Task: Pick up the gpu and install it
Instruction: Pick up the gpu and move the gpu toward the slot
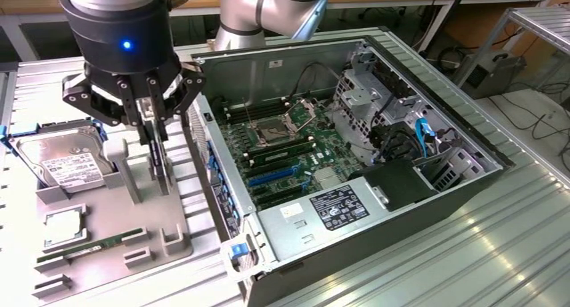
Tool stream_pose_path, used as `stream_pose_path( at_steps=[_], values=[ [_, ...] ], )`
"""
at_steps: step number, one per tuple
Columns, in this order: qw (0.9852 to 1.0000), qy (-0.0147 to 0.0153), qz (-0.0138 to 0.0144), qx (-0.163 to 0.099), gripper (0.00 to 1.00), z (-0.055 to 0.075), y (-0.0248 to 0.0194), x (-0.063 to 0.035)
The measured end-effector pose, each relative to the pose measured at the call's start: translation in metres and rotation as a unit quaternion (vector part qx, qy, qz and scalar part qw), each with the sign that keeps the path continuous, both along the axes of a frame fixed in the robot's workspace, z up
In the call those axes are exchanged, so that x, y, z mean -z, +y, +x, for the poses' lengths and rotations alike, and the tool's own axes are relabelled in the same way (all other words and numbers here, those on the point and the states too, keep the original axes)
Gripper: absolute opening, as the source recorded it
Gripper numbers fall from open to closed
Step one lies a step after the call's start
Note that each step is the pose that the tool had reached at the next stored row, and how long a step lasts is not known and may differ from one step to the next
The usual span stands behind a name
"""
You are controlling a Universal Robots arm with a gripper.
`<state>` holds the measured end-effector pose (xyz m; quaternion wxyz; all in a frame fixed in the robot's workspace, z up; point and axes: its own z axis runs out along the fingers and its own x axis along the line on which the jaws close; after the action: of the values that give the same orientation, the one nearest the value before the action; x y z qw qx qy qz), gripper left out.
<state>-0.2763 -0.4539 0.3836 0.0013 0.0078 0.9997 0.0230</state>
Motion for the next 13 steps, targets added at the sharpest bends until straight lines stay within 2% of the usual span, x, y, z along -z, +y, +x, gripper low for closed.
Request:
stream_pose_path(
  at_steps=[6,13],
  values=[
    [1.0000,0.0024,0.0006,0.000,0.26,0.011,0.0000,-0.0165],
    [1.0000,0.0053,0.0011,0.000,0.26,0.026,-0.0002,-0.0293]
  ],
)
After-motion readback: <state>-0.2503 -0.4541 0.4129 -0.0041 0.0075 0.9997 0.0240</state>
